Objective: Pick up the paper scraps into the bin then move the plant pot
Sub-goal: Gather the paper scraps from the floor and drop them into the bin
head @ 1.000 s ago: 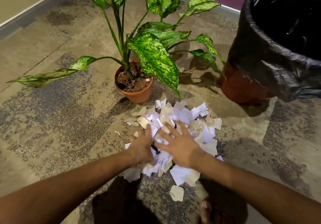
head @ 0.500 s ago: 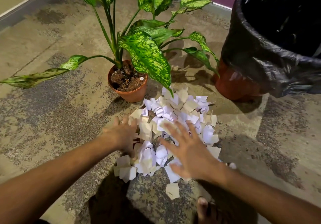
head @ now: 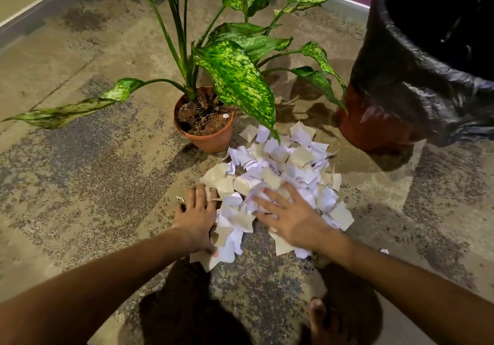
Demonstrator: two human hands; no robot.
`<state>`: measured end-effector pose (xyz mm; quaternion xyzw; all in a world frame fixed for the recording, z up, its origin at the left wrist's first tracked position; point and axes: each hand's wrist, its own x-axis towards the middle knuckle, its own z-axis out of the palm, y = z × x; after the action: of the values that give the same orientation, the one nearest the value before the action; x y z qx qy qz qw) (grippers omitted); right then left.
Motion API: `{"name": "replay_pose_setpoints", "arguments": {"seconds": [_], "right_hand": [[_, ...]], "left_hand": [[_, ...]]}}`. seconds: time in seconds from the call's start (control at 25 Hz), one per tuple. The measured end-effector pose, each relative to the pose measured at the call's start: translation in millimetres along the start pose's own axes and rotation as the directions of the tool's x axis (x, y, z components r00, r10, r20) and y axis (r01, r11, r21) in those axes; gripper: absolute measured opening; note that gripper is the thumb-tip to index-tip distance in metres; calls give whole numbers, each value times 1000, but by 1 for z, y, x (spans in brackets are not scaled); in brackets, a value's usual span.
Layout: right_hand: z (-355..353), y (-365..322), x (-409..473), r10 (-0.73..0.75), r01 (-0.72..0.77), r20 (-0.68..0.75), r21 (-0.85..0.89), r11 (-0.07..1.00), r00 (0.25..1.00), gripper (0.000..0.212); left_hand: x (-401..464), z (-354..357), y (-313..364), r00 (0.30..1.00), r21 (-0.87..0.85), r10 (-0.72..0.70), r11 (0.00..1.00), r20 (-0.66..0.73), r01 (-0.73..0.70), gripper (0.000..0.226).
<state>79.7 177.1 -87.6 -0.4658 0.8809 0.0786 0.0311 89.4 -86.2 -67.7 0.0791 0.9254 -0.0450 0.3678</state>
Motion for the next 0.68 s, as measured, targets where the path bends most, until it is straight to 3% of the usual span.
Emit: {"name": "replay_pose_setpoints", "arguments": {"seconds": [0.08,0.2,0.32,0.4,0.48,0.56,0.68], "right_hand": [[-10,22,7,108,-107,30,-27,994,994,62],[-24,47,7,298,-291,81,-81,953,951,76],[-35,46,-2,396,-397,-28,-42,917,918,77],[-41,24,-3,343,-337,-94,71,939,935,81],[-38,-5,0,190,-171,-134,143,975,973,83],[-29,-35,6,19,-1,-116,159,987,993,77],[-13,-63,15,-167,165,11,83,983,986,64]], "left_hand": [[0,-2,9,998,-25,57,998,-21,-57,138],[1,-20,32,988,-211,117,968,-98,-135,131],[1,-57,35,993,-227,81,969,-80,-98,134],[-4,-71,20,998,-76,23,997,57,-19,133],[-11,-68,6,978,193,-74,981,195,35,131],[-18,-55,1,939,368,-163,929,303,43,104],[-18,-29,10,923,401,-130,916,363,-29,59]]}}
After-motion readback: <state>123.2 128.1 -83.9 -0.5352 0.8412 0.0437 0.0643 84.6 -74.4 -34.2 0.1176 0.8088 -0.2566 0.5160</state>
